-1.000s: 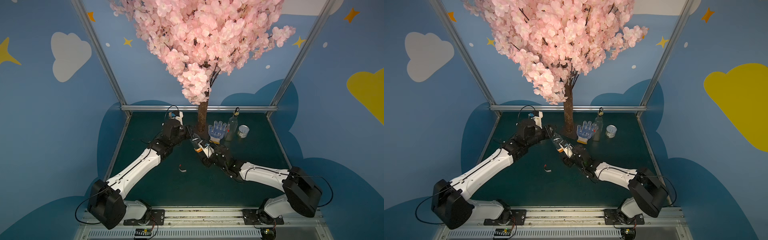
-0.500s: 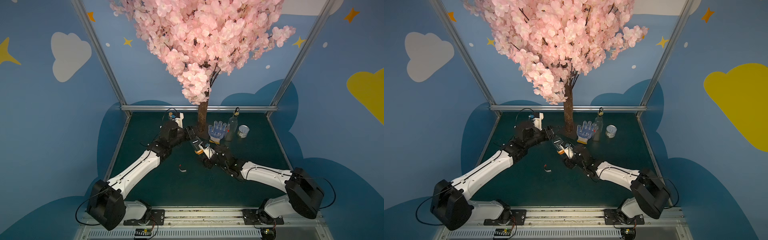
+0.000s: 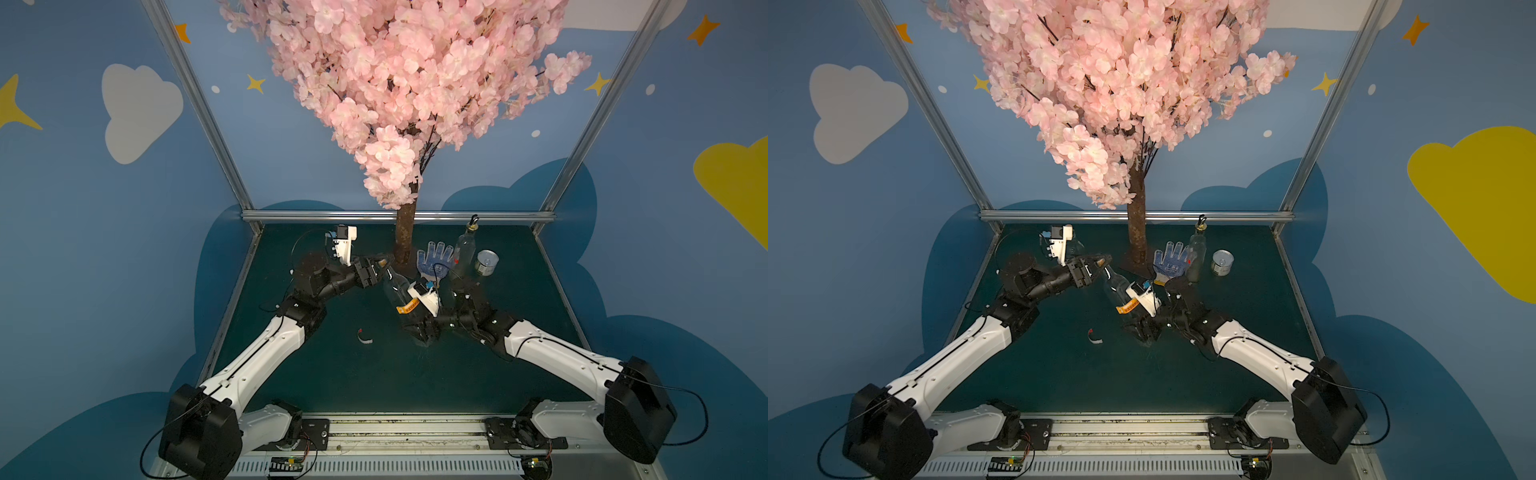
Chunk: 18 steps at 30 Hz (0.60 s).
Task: Remove the label from the bottle
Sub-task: Pick up the bottle from the center of the board.
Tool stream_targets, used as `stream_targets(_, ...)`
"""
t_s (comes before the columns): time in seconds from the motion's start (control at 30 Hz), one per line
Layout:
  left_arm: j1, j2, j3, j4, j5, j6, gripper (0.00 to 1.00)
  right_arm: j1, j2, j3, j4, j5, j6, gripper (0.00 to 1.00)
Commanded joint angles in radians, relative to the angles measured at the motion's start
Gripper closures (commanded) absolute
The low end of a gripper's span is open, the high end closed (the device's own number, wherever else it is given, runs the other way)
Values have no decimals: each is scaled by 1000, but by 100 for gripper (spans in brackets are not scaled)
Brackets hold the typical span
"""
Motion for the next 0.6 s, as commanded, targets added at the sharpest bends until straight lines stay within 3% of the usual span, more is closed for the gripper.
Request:
stream_targets(0.0,-11,-1,-3,111,102,-13,27,-12,-32,45,57,-150,48,100)
stream_targets(0.17,-40,-3,0,136,103,9,32,-12,-10,59,79,-202,75,100)
stream_targets(0.3,-61,5,7,134,83,31,43,-13,11,73,78,-229,77,100)
stream_targets(0.47,-69,11,9,131,69,37,73,-12,16,74,83,-230,82,100)
stream_targets(0.57,-69,-1,7,122,56,48,79,-12,18,74,79,-231,81,100)
